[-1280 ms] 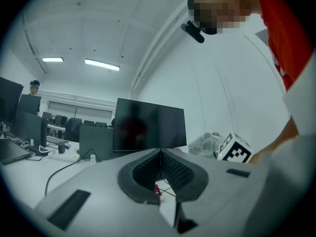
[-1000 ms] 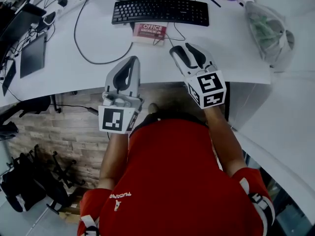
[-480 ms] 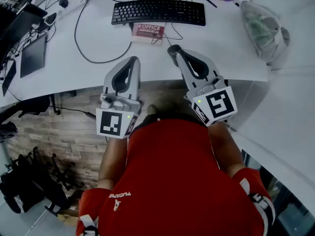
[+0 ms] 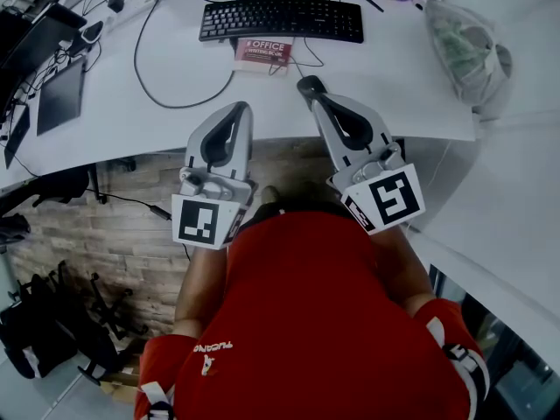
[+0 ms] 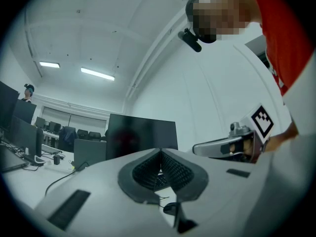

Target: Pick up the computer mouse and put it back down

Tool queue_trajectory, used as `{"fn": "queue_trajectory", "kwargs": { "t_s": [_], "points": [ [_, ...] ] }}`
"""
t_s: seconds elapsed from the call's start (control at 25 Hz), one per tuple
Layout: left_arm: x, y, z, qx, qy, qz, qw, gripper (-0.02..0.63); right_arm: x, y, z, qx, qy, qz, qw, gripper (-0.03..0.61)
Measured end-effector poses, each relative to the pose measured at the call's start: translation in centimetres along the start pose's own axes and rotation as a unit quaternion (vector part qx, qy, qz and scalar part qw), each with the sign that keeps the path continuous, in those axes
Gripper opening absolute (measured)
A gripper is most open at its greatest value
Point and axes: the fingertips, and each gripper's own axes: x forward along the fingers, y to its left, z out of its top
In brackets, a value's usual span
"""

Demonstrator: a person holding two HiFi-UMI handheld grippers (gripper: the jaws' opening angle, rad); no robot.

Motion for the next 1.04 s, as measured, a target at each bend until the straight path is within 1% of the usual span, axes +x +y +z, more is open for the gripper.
{"fn": "queue_trajectory", "kwargs": {
  "t_s": [0.28,0.6,0.76,1.04],
  "points": [
    [-0.6,-0.3,0.0,0.000,0.001,0.000,1.0000,0.010,-0.5,0.3,-0.1,-0.005,0.001,-0.005,1.000,0.003],
    [-1.1,-0.5,0.3,0.001,-0.008,-0.001,1.0000,0.010,-1.0,0.1,-0.3,-0.002,-0.001,-0.012,1.000,0.003],
    [-1.3,-0.3,-0.1,0.001,0.002,0.003,1.0000,0.009,-1.1,0.1,-0.3,-0.001,-0.001,-0.017,1.000,0.003],
    [-1.5,0.0,0.2,0.000,0.000,0.003,1.0000,0.010,-1.0,0.0,-0.1,0.001,0.000,-0.025,1.000,0.003]
  ]
}}
